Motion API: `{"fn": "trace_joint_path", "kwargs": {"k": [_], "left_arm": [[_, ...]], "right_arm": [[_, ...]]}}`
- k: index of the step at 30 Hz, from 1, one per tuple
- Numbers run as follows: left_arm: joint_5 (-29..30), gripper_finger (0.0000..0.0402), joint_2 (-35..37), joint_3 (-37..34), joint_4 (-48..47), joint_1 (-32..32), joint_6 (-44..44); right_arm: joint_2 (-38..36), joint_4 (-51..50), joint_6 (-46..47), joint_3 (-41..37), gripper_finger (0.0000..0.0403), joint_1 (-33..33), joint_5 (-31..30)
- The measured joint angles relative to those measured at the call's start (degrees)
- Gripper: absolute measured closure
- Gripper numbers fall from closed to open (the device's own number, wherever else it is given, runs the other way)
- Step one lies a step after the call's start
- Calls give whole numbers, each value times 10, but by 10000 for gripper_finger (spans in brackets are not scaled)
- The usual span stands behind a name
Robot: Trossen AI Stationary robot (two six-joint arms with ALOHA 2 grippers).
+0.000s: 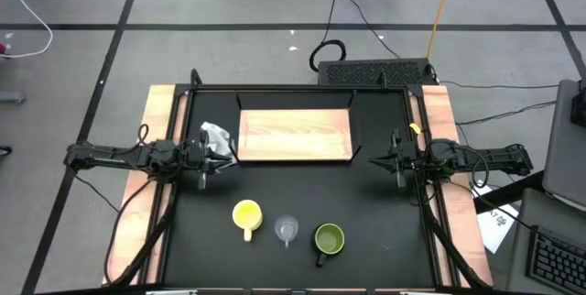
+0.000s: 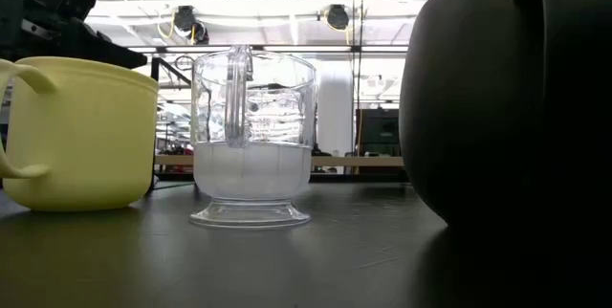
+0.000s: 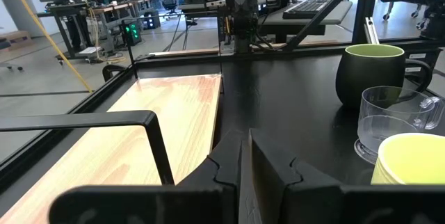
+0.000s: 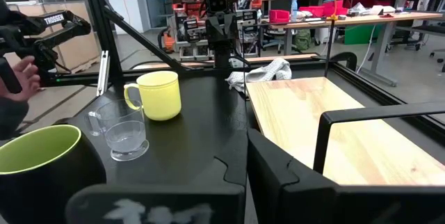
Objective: Stack small to large cups/mugs on shelf
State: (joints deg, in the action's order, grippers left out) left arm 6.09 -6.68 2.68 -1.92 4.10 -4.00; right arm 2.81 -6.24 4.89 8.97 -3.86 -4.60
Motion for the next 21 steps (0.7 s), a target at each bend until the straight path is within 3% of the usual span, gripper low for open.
{"fn": "trace_joint_path", "kwargs": {"k": [21], "left_arm": [[0, 369, 0, 0, 6, 0, 28]], "right_arm": [[0, 31, -11, 0, 403, 0, 0]]}}
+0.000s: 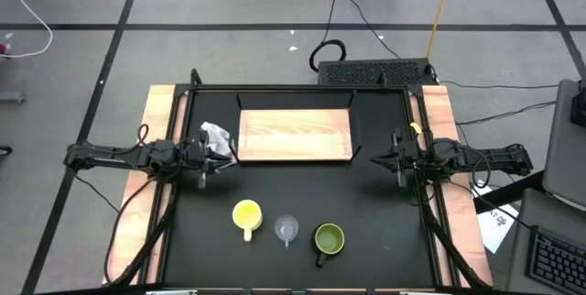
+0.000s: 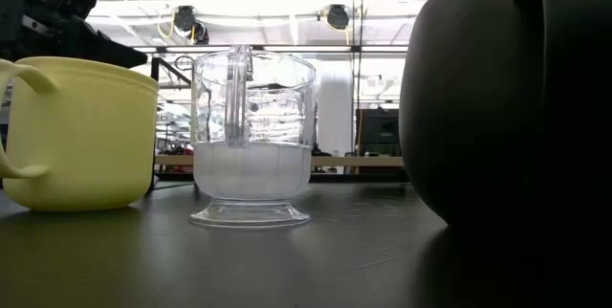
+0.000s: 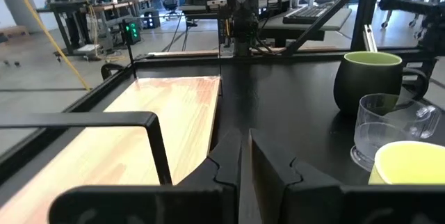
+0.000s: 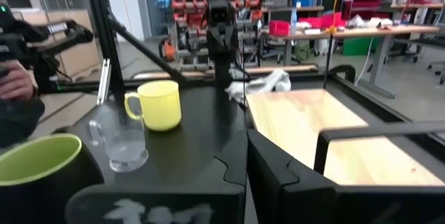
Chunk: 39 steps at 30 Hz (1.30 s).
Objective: Stack small to large cups/mugs on shelf
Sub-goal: Put the black mug on the shelf
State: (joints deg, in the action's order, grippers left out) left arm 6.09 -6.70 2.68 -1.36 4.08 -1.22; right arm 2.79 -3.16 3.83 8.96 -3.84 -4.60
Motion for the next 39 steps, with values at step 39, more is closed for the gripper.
{"fn": "trace_joint_path", "kwargs": {"k": [39], "left_arm": [[-73, 369, -1, 0, 145, 38, 145]], "right_arm": [[261, 137, -76, 142, 403, -41, 34]]}}
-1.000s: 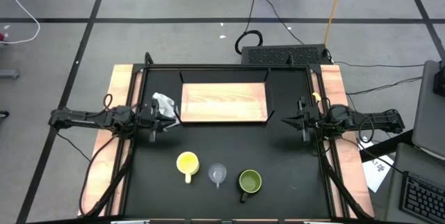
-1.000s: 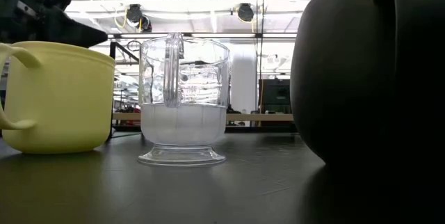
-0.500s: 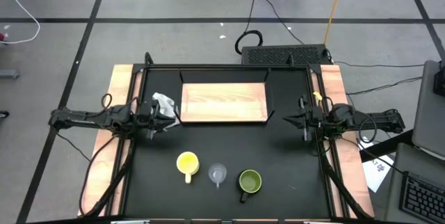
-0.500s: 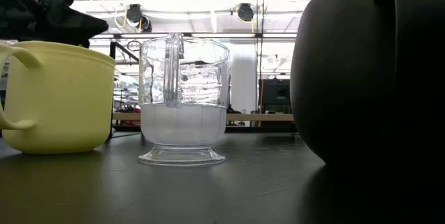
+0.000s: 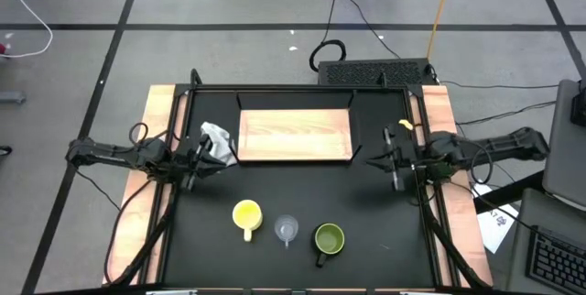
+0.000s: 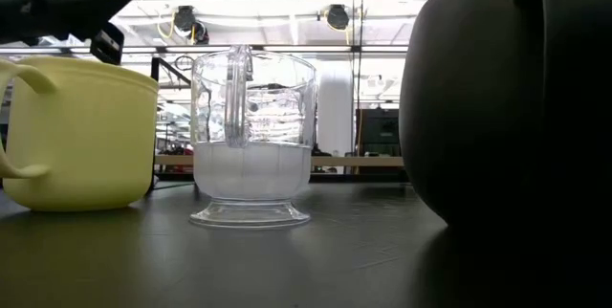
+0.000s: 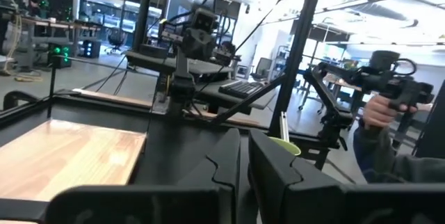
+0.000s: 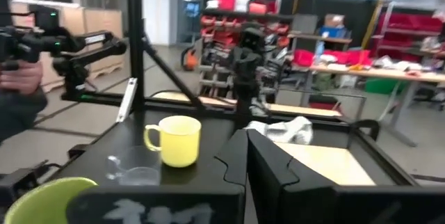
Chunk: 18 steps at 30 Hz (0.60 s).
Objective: Stack small to large cups/mugs on shelf
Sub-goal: Put the black mug on the shelf
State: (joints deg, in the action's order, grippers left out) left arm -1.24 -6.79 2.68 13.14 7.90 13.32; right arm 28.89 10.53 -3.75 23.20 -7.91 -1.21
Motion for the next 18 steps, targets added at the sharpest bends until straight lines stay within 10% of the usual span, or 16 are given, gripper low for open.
{"fn": "trace_joint_path", "kwargs": {"k": [10, 18], "left_arm": [[2, 369, 0, 0, 6, 1, 4], [3, 369, 0, 0, 5, 1, 9]], "right_arm": [[193, -39, -32, 202, 403, -130, -25], [305, -213, -30, 351, 403, -237, -278]]}}
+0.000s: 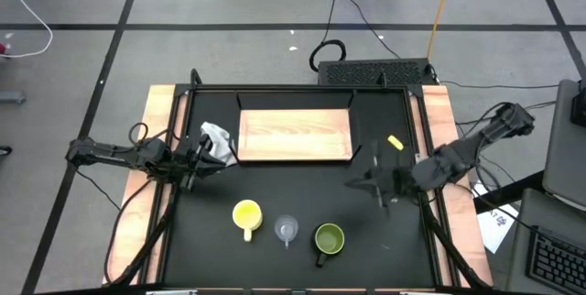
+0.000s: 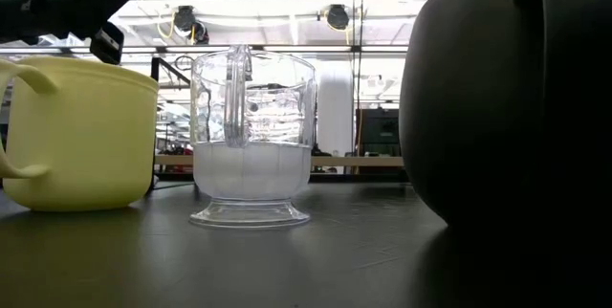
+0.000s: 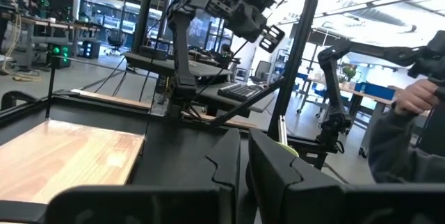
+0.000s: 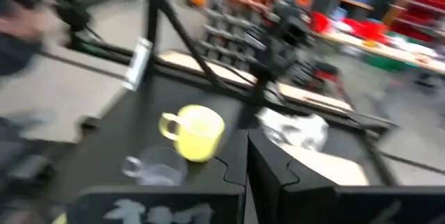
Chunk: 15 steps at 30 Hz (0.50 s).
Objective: Stack small to large cups/mugs on shelf
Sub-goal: Put the black mug on the shelf
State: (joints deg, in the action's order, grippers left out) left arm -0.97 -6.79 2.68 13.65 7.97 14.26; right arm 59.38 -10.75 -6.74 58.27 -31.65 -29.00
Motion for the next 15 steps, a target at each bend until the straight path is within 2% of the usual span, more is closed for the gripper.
{"fn": "trace_joint_path", "kwargs": {"k": [2, 4, 15], "left_arm": [[0, 369, 0, 0, 0, 0, 0], [0, 369, 0, 0, 0, 0, 0], [0, 369, 0, 0, 1, 0, 3]], "right_arm": [[17, -10, 4, 9, 403, -17, -45], [28, -16, 22, 12, 403, -30, -64], [69, -62, 165, 12, 403, -73, -67]]}}
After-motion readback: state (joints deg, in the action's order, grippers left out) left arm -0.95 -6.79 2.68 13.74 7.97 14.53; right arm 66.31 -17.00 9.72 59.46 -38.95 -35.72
